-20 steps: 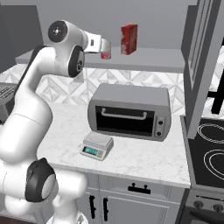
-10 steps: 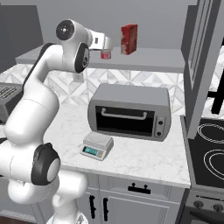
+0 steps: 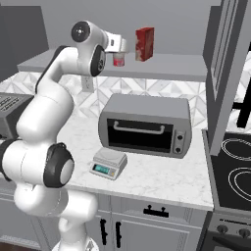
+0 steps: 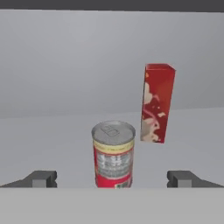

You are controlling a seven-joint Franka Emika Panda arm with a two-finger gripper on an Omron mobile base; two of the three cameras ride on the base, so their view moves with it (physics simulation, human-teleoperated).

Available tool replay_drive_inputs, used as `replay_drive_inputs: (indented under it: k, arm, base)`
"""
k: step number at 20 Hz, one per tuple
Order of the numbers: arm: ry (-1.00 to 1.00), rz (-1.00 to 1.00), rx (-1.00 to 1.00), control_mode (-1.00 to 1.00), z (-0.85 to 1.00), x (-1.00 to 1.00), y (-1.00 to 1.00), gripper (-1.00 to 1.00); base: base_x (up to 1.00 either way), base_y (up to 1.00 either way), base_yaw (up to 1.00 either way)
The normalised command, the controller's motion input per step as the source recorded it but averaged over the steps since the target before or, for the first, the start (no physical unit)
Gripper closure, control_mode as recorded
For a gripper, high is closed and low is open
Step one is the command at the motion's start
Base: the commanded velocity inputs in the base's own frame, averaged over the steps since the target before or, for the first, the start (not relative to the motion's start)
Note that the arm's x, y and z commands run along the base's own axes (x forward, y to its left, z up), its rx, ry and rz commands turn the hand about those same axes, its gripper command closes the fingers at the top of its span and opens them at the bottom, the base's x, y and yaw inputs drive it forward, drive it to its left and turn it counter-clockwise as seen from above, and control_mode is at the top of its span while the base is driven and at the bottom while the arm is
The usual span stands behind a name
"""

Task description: Pick the canned food and place it on the digital scale for weighing, and close the cabinet.

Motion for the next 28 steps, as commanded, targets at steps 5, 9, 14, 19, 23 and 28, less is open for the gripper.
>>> replay_drive_inputs:
  k: [5, 9, 14, 19, 23, 28]
  arm:
    - [0.0, 0.0, 0.0, -1.0, -0.04, 0.41, 0.0, -1.0]
    - [0.0, 0.0, 0.0, -1.0, -0.2, 0.4, -0.02, -1.0]
    - [0.0, 0.0, 0.0, -1.0, -0.24, 0.14, -0.13, -1.0]
    - [0.0, 0.0, 0.0, -1.0, -0.22, 0.21, -0.02, -1.0]
    - [0.0, 0.0, 0.0, -1.0, -0.1, 0.24, 0.0, 1.0]
    - [0.0, 0.0, 0.0, -1.0, -0.03, 0.2, -0.01, 1.0]
  base:
    - [0.0, 0.0, 0.0]
    - [0.0, 0.0, 0.0]
    - [0.0, 0.0, 0.0]
    - [0.0, 0.0, 0.0]
    - [0.0, 0.0, 0.0]
    - [0.0, 0.0, 0.0]
